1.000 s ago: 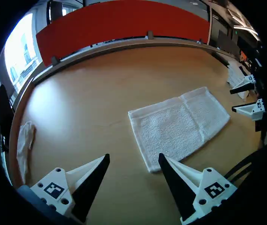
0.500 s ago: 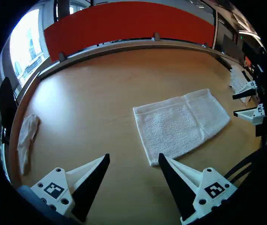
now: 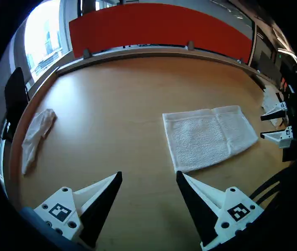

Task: Fold towel

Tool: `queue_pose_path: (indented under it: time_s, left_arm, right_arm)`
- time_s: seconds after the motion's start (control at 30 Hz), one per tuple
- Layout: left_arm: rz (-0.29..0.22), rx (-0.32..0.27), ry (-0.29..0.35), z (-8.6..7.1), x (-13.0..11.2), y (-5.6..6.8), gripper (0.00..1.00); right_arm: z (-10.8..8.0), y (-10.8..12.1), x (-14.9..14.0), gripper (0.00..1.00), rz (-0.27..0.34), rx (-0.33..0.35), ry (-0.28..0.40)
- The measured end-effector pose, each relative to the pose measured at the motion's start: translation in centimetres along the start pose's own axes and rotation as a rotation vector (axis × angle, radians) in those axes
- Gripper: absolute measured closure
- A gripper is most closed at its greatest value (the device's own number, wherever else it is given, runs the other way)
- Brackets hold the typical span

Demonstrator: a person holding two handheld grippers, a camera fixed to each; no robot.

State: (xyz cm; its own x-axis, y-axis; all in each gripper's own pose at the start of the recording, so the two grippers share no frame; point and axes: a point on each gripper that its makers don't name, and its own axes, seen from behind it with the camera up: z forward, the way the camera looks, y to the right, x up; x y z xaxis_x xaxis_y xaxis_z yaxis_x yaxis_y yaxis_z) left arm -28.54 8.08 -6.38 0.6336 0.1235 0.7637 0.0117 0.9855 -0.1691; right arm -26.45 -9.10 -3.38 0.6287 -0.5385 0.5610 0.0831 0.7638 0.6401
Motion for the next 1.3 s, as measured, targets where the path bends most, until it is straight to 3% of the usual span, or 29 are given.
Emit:
queue_pose_path:
  time_s: [0.6,1.0,1.17,1.3]
  left_arm:
    - [-0.040,0.027,-0.010,-1.8,-1.7,-1.3,0.04]
    - [-0.043,0.028,-0.015,-2.1,-2.2,-1.7,0.04]
    - [-0.043,0.028,-0.017,-2.2,-2.3,-1.8,0.04]
    - [-0.043,0.027,-0.019,-2.2,-2.4,-1.8,0.04]
  right_arm:
    - [0.8,-1.3,-2.9,0.15,-0.025,0.061,-0.064]
    - [1.1,-1.6,-4.3,0.51,-0.014,0.115,-0.101]
    - [1.1,-1.8,-4.5,0.58,-0.011,0.135,-0.112]
    - [1.3,-1.7,-4.6,0.72,-0.014,0.133,-0.115]
